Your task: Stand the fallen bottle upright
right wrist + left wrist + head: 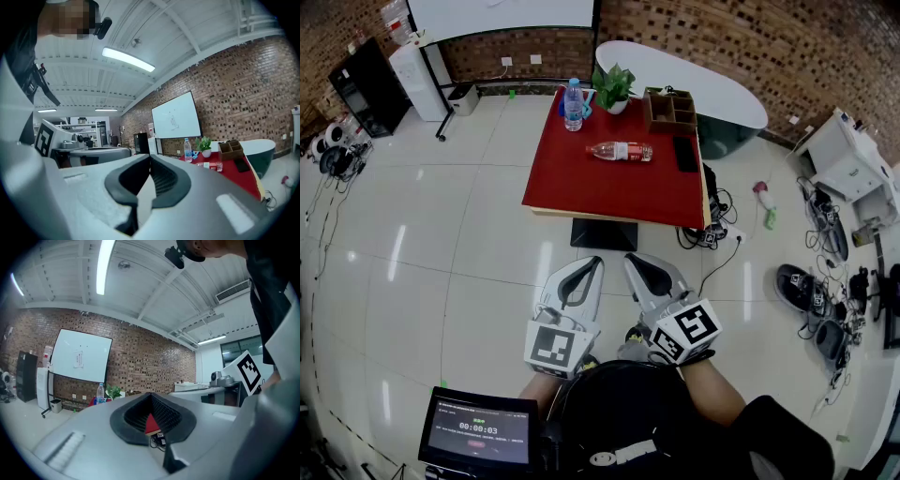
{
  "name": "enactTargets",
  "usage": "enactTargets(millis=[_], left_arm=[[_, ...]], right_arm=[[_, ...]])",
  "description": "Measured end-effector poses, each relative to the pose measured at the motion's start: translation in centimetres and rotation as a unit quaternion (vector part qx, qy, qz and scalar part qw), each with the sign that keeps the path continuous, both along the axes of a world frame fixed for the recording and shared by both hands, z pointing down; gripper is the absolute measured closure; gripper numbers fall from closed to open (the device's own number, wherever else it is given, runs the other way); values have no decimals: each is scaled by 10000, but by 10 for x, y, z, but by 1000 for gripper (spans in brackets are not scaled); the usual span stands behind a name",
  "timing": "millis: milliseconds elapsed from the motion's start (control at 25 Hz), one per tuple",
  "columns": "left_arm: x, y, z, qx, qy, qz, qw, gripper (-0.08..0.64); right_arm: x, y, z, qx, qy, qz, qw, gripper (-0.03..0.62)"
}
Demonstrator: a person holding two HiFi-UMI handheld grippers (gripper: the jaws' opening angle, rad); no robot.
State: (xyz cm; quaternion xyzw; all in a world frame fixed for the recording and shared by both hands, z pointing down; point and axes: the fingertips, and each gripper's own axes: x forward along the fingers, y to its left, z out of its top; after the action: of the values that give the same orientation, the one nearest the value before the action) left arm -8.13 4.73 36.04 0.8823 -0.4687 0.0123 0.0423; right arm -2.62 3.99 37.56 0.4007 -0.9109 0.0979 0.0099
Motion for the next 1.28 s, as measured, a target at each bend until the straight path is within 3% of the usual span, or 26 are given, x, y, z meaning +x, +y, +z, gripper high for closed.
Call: enactTargets(millis=[160,400,840,1040,1280], left_arm=[[15,-7,1,16,41,-22,10000,555],[47,-66,18,-57,-115,63,9999,555],[128,-223,13,-172,-615,-258,9976,555],[156,-277,15,-286,-743,-535,9954,555],[150,-299,16,-260,-913,-835,9920,555]], right_arm=[[17,-10,4,-63,5,9,10000,588],[47,-72,19,-83,-116,69,9999,588],[133,-222,17,-281,-656,-239,9972,588],[162,-272,18,-164,-782,-625,9948,588],[163,-304,31,-210,-546,-924,9940,585]])
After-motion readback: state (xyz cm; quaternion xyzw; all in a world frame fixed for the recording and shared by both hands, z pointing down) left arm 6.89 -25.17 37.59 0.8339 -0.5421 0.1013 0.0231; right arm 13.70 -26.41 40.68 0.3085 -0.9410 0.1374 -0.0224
